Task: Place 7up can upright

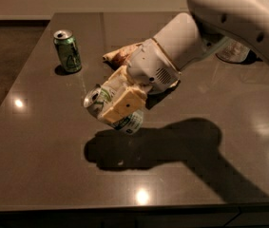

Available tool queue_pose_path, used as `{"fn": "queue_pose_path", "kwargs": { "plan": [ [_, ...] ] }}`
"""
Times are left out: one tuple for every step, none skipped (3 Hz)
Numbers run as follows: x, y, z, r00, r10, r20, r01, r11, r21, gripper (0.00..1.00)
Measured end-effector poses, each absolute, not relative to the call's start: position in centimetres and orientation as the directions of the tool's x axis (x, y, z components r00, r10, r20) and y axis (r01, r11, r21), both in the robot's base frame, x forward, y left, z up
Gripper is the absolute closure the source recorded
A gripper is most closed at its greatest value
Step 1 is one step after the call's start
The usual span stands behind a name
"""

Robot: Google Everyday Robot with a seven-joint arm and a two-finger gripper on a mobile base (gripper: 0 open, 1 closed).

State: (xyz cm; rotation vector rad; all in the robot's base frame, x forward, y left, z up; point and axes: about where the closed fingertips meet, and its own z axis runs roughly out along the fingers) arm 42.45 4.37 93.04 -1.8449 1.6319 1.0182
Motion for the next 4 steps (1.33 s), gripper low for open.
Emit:
{"fn": "queue_pose_path", "kwargs": {
  "plan": [
    [43.2, 3.5, 93.5, -0.047, -0.518, -0.854, -0.980, -0.139, 0.139, 1.00],
    [43.7, 2.8, 93.1, -0.098, -0.402, -0.910, -0.984, -0.098, 0.150, 1.00],
    [44.0, 2.4, 92.6, -0.123, -0.286, -0.950, -0.987, -0.060, 0.146, 1.00],
    [44.3, 2.0, 92.5, -0.124, -0.168, -0.978, -0.991, -0.037, 0.132, 1.00]
  ]
}}
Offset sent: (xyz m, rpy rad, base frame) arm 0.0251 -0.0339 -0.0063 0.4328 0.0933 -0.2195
